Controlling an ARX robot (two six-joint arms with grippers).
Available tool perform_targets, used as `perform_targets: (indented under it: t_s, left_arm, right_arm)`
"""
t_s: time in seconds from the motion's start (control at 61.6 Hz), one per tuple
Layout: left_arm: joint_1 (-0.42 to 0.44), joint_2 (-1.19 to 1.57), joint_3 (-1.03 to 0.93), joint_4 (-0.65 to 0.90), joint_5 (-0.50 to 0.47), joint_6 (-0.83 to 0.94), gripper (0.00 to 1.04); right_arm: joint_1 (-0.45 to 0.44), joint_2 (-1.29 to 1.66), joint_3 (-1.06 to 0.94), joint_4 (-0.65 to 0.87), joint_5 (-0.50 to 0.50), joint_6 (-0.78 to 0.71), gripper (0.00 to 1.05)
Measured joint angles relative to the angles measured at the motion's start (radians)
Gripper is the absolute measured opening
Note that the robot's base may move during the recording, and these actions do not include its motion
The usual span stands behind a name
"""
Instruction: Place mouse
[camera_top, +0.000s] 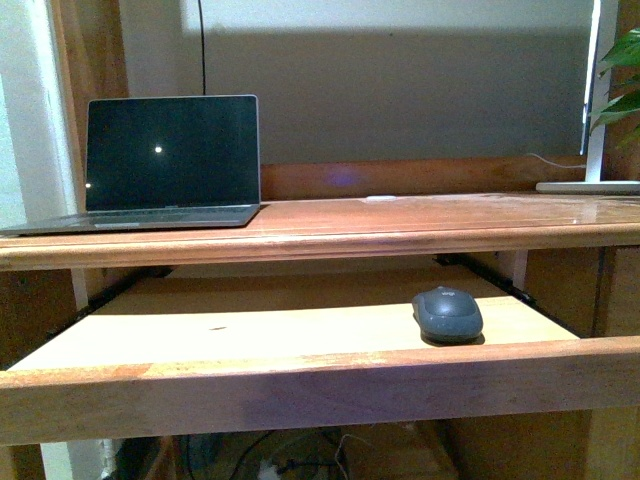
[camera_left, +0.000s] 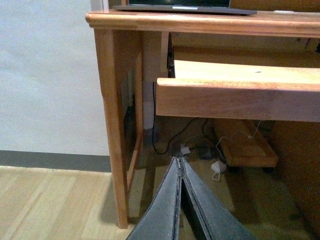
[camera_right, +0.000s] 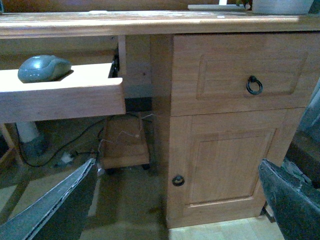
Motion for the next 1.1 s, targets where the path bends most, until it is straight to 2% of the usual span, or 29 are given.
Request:
perform_targets:
  t_s: [0.438,0.487,0.519,0.552,0.649,0.747,0.828,0.974,1.104]
  left_arm:
    - [0.0,-0.016,0.0,-0.008,0.0,0.0,0.03]
    - [0.0,-0.016,0.0,-0.008,0.0,-0.001,0.04]
    - [0.0,-0.016,0.0,-0.008,0.0,0.0,0.11]
    - [0.0,-0.016,0.0,-0.008,0.0,0.0,0.2]
    - [0.0,-0.016,0.0,-0.008,0.0,0.0,0.38]
    - [0.0,-0.016,0.0,-0.008,0.0,0.0,0.55]
    - [0.0,-0.016,0.0,-0.008,0.0,0.0,0.7]
    - [0.0,-0.016,0.0,-0.008,0.0,0.0,0.97]
    - [0.0,-0.016,0.0,-0.008,0.0,0.001,0.97]
  right_arm:
    - [0.0,0.001,0.0,-0.002,0.0,0.004,0.97]
    - [0.0,0.04,0.028,-0.088,-0.005,0.069,0.97]
    - [0.0,0.1,0.054,-0.133,0.0,0.129,0.97]
    - [-0.001,0.179,0.072,-0.113,0.004,0.184,0.97]
    - [0.007,0.329,0.126,0.001,0.013,0.24,0.97]
    - [0.053,0.494,0.212,0.145,0.065,0.248,0.97]
    - [0.114,0.634,0.291,0.244,0.117,0.247,0.97]
    - [0.283,0.906,0.456,0.376,0.216,0.21,0.97]
    - [0.4,1.098,0.589,0.415,0.278,0.168,0.97]
